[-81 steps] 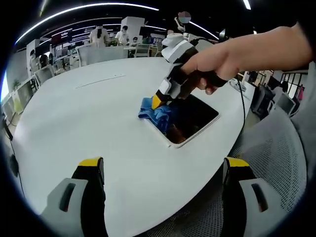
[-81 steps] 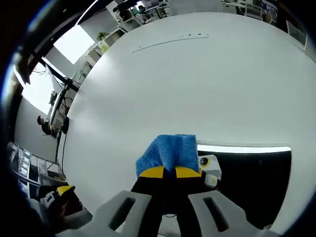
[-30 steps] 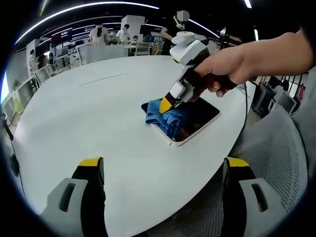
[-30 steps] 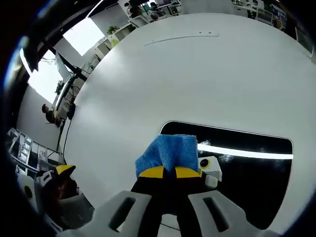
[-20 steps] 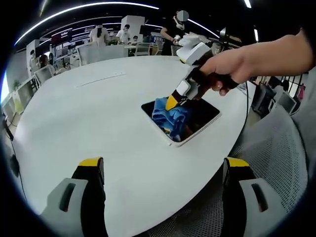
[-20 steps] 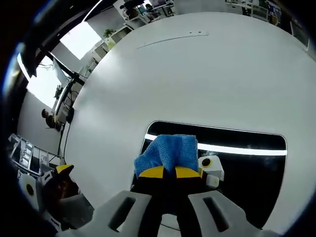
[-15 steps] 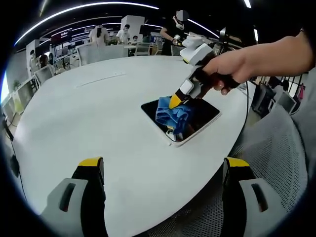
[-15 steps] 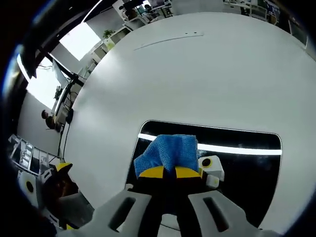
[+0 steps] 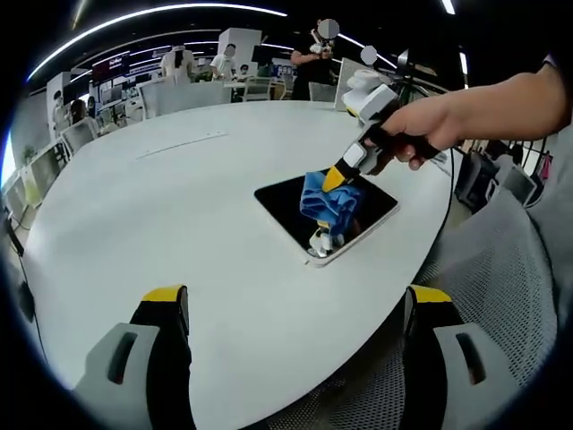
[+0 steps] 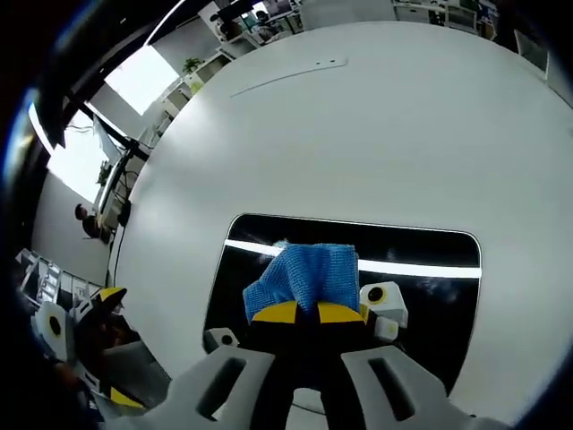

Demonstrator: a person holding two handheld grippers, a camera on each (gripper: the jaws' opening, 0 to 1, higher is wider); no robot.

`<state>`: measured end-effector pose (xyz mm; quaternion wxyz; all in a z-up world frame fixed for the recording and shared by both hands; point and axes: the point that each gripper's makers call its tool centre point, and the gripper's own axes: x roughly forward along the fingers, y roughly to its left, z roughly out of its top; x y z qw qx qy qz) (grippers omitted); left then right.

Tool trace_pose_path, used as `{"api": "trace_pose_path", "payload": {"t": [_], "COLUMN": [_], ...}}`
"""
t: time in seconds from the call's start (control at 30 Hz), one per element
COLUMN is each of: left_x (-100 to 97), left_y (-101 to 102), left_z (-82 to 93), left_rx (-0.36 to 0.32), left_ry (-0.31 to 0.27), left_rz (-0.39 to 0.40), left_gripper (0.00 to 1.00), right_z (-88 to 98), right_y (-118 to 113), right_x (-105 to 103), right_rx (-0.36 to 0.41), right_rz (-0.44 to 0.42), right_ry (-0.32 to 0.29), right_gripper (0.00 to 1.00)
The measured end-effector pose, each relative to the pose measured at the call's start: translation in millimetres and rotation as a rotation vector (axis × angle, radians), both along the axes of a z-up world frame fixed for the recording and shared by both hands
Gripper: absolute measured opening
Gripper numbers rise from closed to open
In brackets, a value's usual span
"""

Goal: Wipe the mirror surface with the cleaning cloth until all visible marks leave the cleaned area.

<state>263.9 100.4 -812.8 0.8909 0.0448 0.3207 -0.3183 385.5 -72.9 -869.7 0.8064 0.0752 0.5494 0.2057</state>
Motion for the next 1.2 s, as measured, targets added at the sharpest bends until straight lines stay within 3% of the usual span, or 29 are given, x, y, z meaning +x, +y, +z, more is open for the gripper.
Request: {"api": "trace_pose_path", "payload": {"t": [0.9, 1.2], "left_x": [1.6, 1.7], "left_y": [-7, -9], "left_z": [12.9, 13.8], "left_rx": [-0.049, -0.058], "left_ry": [-0.047, -0.048], "left_rz": [-0.025, -0.027], "left_gripper": [0.99, 0.99], "right_z": [-1.8, -0.3], "right_y": [-64, -74], "right_x": [4, 3], "right_rx": [-0.018, -0.018], "right_rz": [-0.061, -0.080], "right_ry": [0.006, 0.013], "right_gripper": [0.00, 0.00]}}
